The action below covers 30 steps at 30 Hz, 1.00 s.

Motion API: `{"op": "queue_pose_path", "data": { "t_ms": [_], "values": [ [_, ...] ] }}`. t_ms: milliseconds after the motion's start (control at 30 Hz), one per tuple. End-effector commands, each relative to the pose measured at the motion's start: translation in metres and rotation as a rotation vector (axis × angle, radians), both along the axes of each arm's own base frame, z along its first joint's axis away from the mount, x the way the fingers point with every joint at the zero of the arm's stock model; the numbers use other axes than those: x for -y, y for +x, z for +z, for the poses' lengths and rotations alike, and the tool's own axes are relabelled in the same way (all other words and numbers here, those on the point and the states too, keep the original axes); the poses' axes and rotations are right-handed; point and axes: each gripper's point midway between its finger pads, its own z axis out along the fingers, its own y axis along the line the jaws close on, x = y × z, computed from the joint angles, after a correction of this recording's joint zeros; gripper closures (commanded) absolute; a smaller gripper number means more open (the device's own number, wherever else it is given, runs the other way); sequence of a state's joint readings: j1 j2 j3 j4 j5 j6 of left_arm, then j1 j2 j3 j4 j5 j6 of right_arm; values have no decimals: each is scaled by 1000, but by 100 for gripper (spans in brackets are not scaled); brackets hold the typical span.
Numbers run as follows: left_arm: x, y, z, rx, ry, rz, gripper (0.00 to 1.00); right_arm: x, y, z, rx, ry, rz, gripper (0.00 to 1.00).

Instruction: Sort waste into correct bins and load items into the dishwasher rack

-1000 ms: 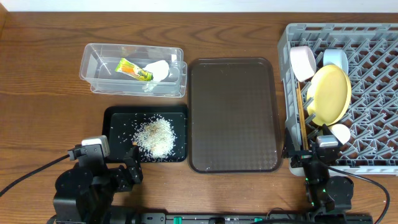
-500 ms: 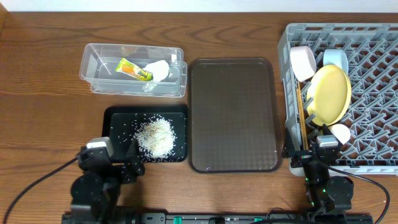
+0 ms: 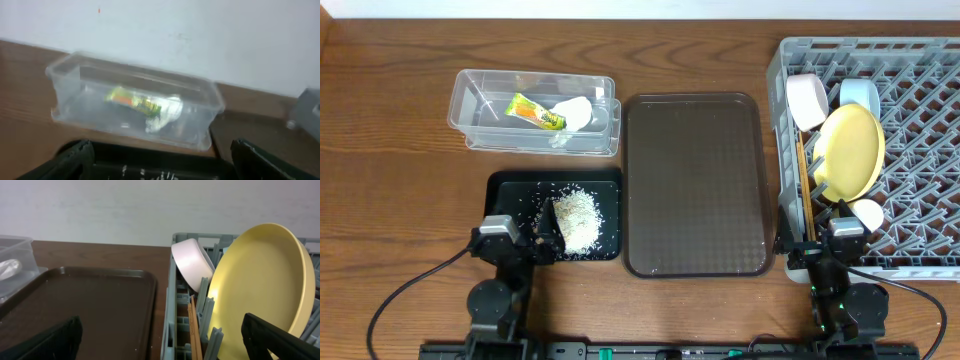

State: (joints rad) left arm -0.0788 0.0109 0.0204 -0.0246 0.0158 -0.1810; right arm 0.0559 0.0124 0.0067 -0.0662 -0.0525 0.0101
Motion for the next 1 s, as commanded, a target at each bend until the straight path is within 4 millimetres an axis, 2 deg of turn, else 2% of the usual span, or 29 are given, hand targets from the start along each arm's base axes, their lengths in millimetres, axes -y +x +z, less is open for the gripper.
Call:
{"op": "queue_pose_path", "data": {
  "t_ms": [0, 967],
  "values": [
    [-4, -1, -17, -53, 31, 20, 10, -3, -1, 0, 2, -14, 14, 1],
    [-4, -1, -18, -56, 48, 14, 10, -3, -1, 0, 2, -14, 15, 1]
  ]
}}
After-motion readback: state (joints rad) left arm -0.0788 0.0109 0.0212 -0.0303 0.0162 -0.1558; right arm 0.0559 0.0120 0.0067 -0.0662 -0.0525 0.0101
